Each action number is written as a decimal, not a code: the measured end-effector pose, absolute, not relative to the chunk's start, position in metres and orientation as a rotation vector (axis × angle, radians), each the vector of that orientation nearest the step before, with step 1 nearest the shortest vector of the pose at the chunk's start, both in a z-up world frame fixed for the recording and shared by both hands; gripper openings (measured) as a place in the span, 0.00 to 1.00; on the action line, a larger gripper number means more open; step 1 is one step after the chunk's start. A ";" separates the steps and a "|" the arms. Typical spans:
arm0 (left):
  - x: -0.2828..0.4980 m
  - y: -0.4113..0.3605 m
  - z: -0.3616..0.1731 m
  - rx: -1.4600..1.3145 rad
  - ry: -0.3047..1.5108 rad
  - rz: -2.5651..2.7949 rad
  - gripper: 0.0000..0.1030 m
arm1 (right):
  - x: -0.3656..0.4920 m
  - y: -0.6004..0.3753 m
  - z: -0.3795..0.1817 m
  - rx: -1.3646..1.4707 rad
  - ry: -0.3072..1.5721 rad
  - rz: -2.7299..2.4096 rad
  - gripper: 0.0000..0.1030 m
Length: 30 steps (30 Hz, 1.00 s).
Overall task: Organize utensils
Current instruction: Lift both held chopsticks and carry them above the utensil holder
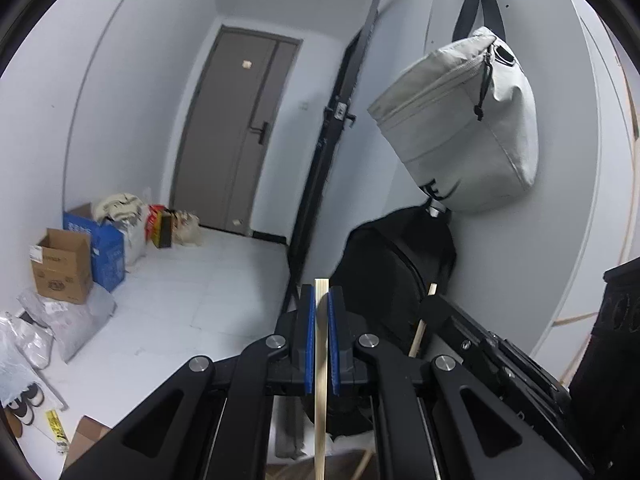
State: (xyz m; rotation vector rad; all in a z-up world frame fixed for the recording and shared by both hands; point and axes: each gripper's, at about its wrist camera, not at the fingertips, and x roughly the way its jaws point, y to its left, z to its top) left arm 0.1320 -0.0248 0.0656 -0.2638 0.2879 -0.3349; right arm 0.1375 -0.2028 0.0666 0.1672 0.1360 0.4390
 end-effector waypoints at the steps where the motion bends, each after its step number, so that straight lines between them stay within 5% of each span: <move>1: 0.132 -0.024 0.065 -0.265 0.295 -0.340 0.02 | 0.135 -0.203 0.067 0.163 0.154 0.442 0.04; 30: 0.117 -0.036 0.045 -0.198 0.728 -0.452 0.02 | 0.120 -0.201 0.047 0.180 0.598 0.511 0.04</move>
